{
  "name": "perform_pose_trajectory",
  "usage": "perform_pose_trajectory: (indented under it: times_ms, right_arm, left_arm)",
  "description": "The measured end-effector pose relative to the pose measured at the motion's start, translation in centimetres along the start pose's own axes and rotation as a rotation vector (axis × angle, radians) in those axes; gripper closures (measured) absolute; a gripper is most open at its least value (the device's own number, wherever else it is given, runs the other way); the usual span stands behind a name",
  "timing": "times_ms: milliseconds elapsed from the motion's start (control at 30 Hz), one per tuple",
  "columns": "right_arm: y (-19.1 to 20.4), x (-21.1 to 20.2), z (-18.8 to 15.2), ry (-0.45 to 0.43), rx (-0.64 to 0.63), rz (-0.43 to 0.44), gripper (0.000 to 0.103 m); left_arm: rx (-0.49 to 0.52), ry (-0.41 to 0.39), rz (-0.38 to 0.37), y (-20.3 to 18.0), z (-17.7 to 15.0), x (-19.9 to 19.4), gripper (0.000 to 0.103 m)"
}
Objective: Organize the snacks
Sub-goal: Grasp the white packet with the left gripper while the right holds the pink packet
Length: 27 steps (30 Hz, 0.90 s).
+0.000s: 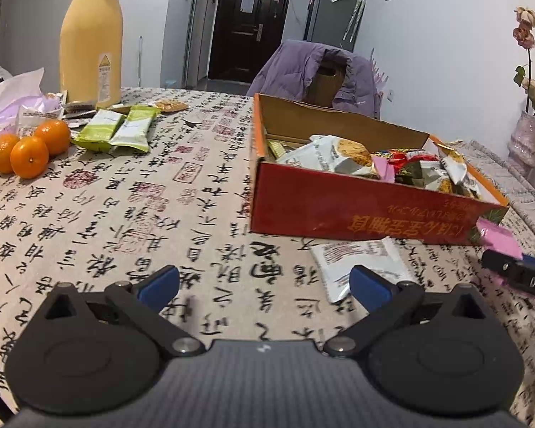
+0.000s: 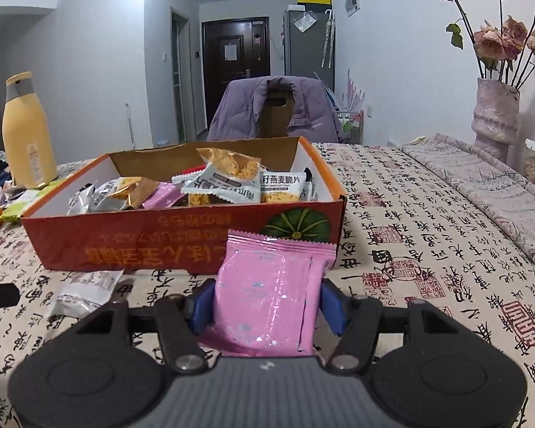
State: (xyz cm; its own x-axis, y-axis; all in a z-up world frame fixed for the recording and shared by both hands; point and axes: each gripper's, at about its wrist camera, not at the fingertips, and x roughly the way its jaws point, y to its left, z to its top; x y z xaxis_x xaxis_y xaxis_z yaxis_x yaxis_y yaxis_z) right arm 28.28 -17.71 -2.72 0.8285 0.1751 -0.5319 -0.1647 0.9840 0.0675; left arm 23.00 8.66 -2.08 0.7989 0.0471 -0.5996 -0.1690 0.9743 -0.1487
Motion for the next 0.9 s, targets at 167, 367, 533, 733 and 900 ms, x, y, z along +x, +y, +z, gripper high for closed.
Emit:
perform_pose_trajectory:
  times_ms: [167,367,533,733,900]
  right_arm:
    - [-0.4,-0.1,-0.1,-0.021,0.02,-0.012,0.042]
    - [-0.7,-0.3,-0.2,-0.032,0.035,-0.022,0.042]
    - [-0.9,-0.2,-0.3,-0.032,0.045,-0.025,0.042]
    - [-0.9,-0.1,-0.3,-0.036,0.048,-0.021,0.042]
    - [-0.9,-0.2,-0.3,-0.038,0.048,-0.015,0.042]
  left_arm:
    - [0.019,0.031,0.005,-2.7,0.9,1.0,0.0]
    - [0.027,0.053,-0.002,-6.1,1.7,2.7,0.0]
    - [0.029,0.083,0.039,-8.1,1.8,4.3,0.0]
    - [0.011,0.115,0.091,-8.7,1.6,5.9,0.0]
    - [-0.003,0.137,0.125,-9.1,1.3,6.9,0.0]
